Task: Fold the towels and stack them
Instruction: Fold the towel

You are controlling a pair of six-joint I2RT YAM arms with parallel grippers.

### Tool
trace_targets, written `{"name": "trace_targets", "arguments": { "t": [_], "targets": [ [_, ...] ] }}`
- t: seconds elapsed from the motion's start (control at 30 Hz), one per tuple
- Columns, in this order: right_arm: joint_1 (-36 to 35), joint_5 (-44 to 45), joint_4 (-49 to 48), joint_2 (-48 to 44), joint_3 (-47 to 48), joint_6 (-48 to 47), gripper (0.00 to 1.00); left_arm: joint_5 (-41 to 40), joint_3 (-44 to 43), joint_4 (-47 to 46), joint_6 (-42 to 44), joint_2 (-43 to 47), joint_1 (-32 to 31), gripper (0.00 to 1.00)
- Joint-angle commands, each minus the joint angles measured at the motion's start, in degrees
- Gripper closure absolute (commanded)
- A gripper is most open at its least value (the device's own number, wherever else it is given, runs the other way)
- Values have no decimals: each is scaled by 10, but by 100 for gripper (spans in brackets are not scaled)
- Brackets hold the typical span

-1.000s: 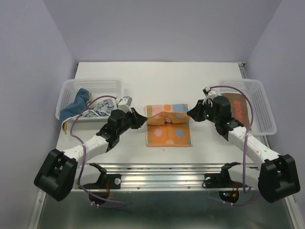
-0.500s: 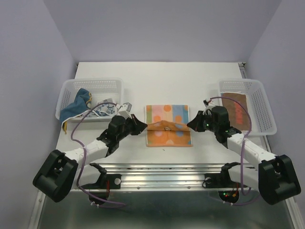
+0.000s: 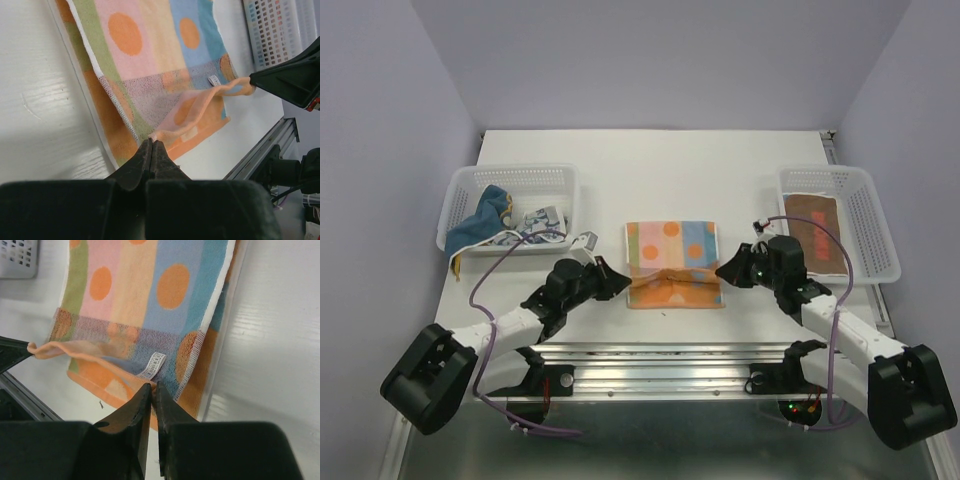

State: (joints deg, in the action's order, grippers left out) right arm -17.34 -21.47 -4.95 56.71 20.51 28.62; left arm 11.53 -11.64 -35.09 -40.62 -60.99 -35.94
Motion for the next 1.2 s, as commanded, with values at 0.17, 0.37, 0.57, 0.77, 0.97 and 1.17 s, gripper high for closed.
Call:
{"name": "trace_targets", "arguments": {
  "t": [0.17, 0.37, 0.57, 0.77, 0.97, 1.17],
  "targets": [
    [-4, -30, 13, -36, -48, 26, 70, 31, 44, -31, -33, 1, -10, 82],
    [-4, -35, 67, -136, -54, 26, 42, 37, 66, 26, -63, 96, -15, 31],
    [-4, -40, 58, -146, 0, 18, 0, -37, 6, 124, -23, 182, -18, 1],
    [-4, 107, 119, 11, 150, 7, 0, -163, -156, 200, 22, 46, -17, 1],
    [-4, 206, 119, 130, 252, -8, 0, -165, -290, 225, 58, -126, 8, 1],
    [-4, 209, 126, 258, 348, -73, 0, -140, -361, 222, 92, -224, 47, 1]
  ]
}}
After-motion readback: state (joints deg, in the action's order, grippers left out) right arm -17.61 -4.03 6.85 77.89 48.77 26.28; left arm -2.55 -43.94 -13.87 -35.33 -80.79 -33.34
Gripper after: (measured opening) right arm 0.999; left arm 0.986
